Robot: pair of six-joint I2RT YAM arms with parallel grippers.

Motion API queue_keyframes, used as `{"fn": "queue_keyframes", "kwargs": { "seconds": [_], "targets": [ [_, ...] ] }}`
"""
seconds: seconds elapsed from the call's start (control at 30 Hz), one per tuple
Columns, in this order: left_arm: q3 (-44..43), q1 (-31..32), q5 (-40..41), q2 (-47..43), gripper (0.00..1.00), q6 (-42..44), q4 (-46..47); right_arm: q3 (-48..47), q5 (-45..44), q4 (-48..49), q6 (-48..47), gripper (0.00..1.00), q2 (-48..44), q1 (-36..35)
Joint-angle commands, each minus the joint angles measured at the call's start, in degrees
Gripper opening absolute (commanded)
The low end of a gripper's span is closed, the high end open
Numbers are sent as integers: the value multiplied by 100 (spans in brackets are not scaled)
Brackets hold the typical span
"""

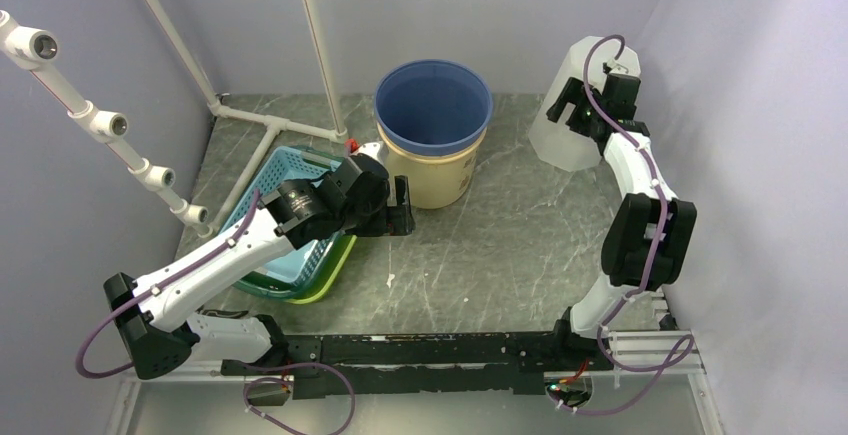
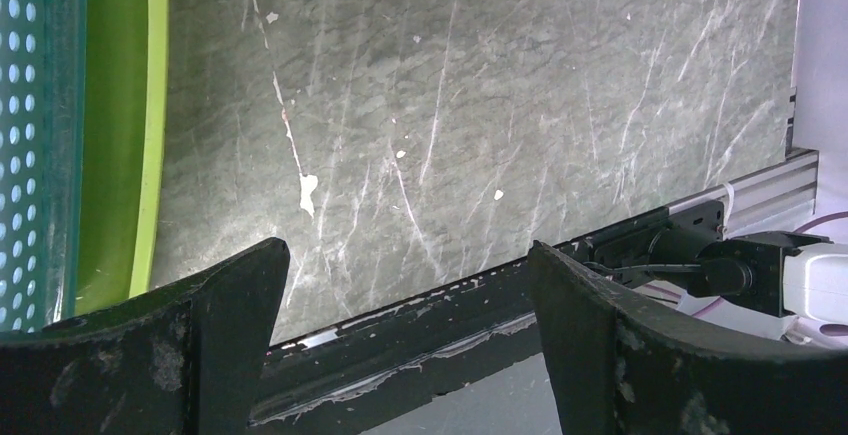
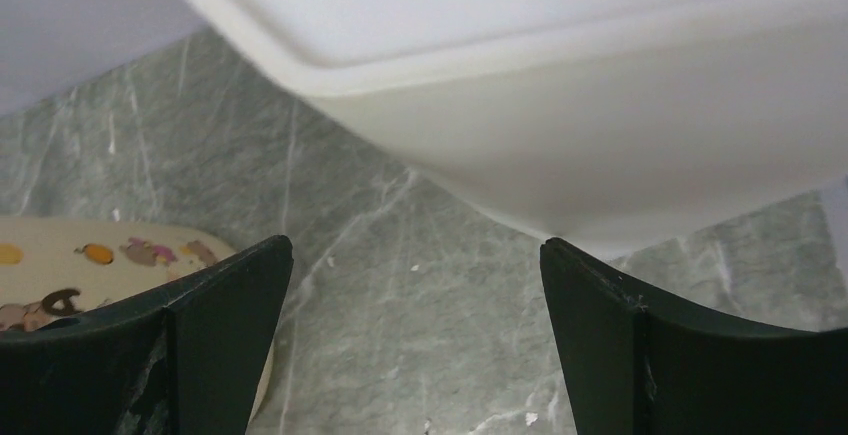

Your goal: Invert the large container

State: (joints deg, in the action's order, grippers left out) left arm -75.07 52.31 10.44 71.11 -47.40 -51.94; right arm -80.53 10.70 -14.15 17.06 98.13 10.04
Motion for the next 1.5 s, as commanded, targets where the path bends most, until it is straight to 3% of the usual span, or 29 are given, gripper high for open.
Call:
{"fn": "queue_keyframes", "kwargs": {
  "seconds": [0.0, 0.17, 0.33, 0.67, 0.87, 1.2, 1.47],
  "targets": [
    [-186, -16, -99, 59, 95, 99, 174, -180, 488, -144, 58, 100, -335, 15],
    [-91, -16, -103, 91, 95, 39, 248, 255, 785, -373, 520, 100, -925, 15],
    [4, -11, 64, 41, 95, -44, 292, 749, 1686, -500, 1050, 100, -1525, -213],
    [306, -30, 350, -186, 95, -376, 122, 860, 1040, -1108, 1005, 100, -2478, -1451],
    [492, -40, 408, -399, 95, -478, 129, 281, 453, -1774, 816, 98, -2322, -2023],
    [524, -47, 378, -329, 95, -490, 104, -54, 622, -1545, 1229, 90, -2214, -2374],
    [446, -46, 262, -217, 95, -456, 50, -703, 836, -1807, 1400, 70, -1404, -2393]
  ]
}}
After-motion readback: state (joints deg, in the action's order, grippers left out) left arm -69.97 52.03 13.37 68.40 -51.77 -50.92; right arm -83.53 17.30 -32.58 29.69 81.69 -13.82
